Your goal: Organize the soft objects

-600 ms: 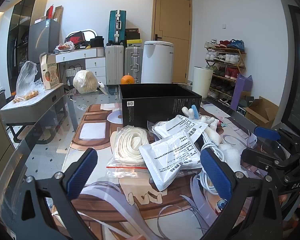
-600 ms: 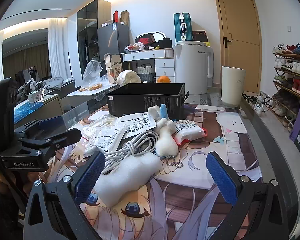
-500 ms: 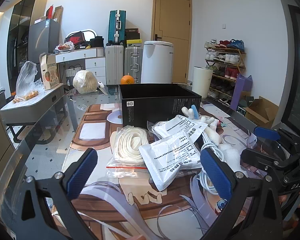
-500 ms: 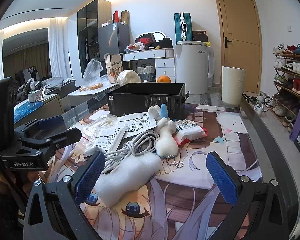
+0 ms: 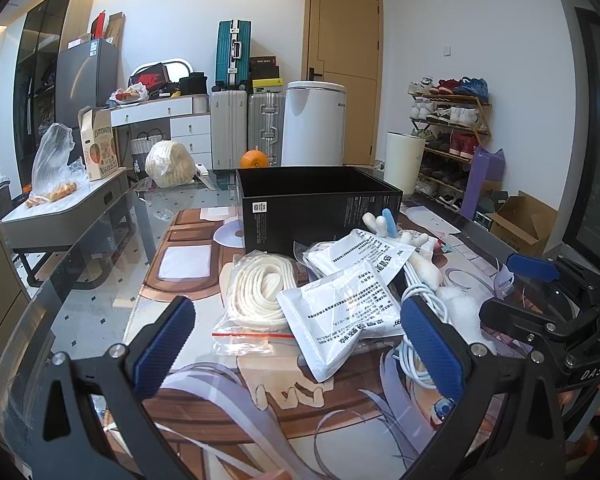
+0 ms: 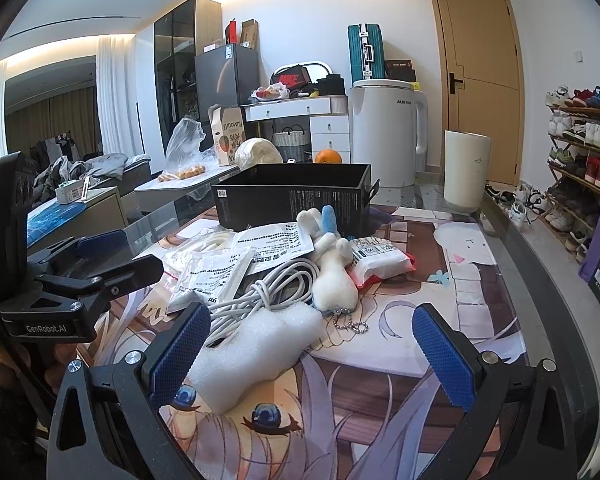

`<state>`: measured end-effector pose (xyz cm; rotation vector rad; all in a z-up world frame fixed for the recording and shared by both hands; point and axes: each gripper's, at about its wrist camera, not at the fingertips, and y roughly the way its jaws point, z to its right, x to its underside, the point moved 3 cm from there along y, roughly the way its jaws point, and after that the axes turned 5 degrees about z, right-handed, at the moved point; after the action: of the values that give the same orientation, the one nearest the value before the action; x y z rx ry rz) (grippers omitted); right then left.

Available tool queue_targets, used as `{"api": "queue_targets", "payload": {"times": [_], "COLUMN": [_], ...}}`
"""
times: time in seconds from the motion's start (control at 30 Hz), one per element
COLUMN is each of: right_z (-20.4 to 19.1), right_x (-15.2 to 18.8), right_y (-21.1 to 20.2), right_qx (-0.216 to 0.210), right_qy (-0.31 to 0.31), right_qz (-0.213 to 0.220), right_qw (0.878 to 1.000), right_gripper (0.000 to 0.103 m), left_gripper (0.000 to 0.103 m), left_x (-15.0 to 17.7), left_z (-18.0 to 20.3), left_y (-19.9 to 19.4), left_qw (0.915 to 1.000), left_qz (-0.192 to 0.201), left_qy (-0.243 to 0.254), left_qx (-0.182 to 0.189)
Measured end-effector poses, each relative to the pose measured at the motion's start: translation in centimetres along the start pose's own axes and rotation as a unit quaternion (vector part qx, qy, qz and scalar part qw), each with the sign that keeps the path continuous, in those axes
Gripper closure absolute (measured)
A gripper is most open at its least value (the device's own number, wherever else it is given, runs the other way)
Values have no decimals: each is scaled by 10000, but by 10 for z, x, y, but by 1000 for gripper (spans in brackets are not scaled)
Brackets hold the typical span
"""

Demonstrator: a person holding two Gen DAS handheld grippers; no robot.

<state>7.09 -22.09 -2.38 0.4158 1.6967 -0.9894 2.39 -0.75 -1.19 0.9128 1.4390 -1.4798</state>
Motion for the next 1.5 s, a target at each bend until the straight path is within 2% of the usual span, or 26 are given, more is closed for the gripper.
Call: {"api": "queue_targets", "payload": {"times": [1.5], "right_z": [-8], "right_x": [6], "right_y": [-1], "right_qx": [-63], "right_qy": [-105], "right_qz": [-188], "right_qw": [9997], "right_gripper": [1], "left_gripper": [0], "left_x": [-9], "left_z": [-7], "left_y": [-4], "left_qw": [9999], "left_qz": [120], "left_qy": [-6], "left_qx": [-107]}}
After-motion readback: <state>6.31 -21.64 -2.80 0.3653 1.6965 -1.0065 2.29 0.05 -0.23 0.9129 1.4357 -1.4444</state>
